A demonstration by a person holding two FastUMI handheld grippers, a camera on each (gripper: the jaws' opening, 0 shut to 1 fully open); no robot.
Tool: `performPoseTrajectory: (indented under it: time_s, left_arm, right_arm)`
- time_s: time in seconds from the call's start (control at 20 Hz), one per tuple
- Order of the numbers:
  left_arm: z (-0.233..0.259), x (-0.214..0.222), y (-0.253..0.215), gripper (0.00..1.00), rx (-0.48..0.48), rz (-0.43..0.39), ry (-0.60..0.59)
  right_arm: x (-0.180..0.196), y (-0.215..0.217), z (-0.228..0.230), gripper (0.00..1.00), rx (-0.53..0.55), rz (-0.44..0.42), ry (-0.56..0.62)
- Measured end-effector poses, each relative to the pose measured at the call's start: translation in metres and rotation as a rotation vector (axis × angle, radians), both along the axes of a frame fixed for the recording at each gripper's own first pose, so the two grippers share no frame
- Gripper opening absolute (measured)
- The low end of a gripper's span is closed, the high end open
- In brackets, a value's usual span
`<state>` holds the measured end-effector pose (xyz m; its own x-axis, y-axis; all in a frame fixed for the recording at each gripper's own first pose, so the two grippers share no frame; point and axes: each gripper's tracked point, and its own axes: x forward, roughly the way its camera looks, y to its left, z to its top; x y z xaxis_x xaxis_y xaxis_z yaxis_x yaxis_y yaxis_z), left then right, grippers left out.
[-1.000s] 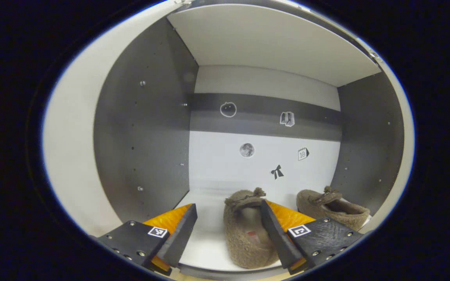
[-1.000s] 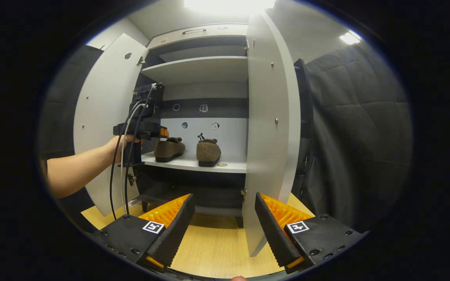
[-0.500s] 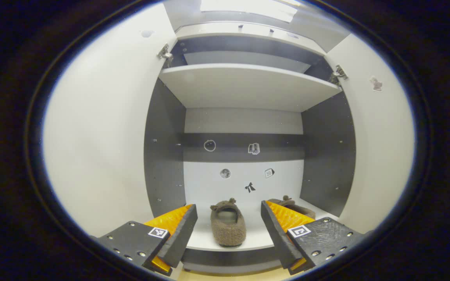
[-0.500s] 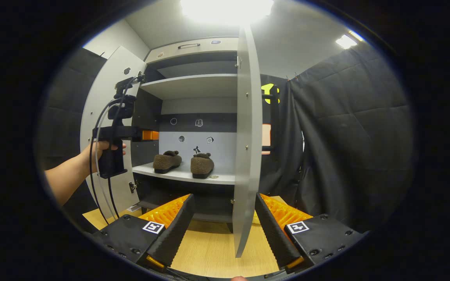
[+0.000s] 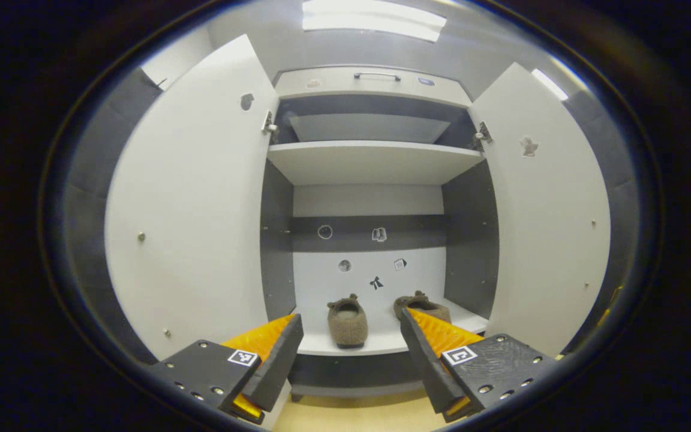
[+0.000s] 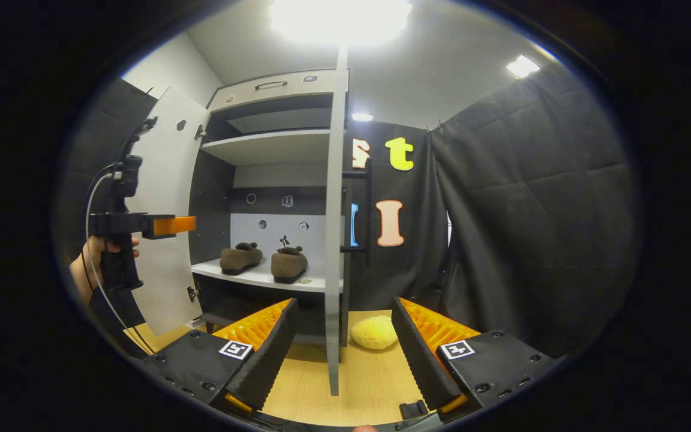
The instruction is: Grab one shoe with the right hand and put it into the shoe cabinet, grab the other shoe with the left hand and put it into the shoe cabinet; then close the right door with the right hand and the left door with the left hand.
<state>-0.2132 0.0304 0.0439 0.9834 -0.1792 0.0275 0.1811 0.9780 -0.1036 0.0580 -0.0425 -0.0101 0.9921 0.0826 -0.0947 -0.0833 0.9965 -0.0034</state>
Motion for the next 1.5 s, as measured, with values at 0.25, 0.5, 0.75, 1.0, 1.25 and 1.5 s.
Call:
performPoseTrajectory:
  time_s: [0.25, 0.5, 0.75, 1.0, 1.25, 1.5]
  left_arm:
    - [-0.001, 0.000, 0.006, 1.00, 0.026, 0.032, 0.011]
    - [-0.001, -0.003, 0.012, 1.00, 0.032, 0.085, 0.040]
    - [0.003, -0.005, 0.026, 0.94, 0.034, 0.141, 0.052]
    - [-0.005, -0.013, 0.056, 0.95, 0.026, 0.178, 0.056]
    - [-0.014, -0.015, 0.099, 0.95, 0.012, 0.213, 0.065]
    - [-0.014, -0.015, 0.147, 0.95, 0.029, 0.258, 0.060]
  right_arm:
    - [0.007, -0.023, 0.013, 0.96, 0.008, -0.006, -0.013]
    - [0.019, -0.035, 0.024, 0.96, 0.024, -0.019, -0.020]
    - [0.036, -0.064, 0.042, 0.98, 0.012, -0.092, -0.037]
    - [0.052, -0.096, 0.060, 0.98, 0.021, -0.216, -0.049]
    - [0.073, -0.101, 0.069, 0.94, 0.014, -0.288, -0.046]
    - [0.094, -0.075, 0.072, 0.94, -0.005, -0.297, -0.040]
